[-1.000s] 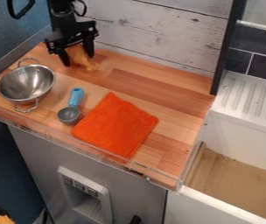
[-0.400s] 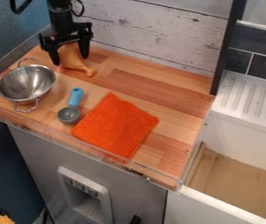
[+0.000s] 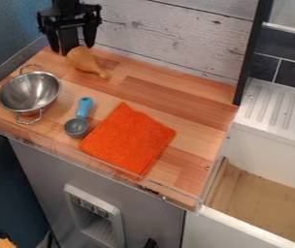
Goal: Move the fried chicken thigh to the upper left of table
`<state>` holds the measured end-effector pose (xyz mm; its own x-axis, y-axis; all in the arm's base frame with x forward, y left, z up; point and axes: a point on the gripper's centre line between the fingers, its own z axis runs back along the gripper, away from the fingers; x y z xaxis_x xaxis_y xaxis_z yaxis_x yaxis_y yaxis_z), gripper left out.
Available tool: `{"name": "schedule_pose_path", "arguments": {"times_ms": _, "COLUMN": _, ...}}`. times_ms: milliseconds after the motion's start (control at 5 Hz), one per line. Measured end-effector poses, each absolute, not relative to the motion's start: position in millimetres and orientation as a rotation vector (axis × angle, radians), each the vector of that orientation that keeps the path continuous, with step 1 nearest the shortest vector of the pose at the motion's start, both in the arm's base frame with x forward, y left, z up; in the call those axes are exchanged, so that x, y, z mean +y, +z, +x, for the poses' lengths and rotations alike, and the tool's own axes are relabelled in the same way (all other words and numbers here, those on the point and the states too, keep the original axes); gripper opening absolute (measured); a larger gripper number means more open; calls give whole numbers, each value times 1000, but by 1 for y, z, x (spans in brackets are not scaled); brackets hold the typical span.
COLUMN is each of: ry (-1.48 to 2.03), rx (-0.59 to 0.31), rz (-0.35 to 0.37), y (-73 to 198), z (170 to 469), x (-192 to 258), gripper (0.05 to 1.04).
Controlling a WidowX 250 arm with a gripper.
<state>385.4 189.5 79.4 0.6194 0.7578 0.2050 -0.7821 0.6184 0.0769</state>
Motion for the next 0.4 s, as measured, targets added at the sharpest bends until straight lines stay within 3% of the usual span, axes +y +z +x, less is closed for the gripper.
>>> {"name": "schedule_pose_path", "arguments": {"times_ms": 400, "ry": 805, "rx": -194, "rz": 163, "y": 90, "z": 385, "x": 174, "gripper": 1001}}
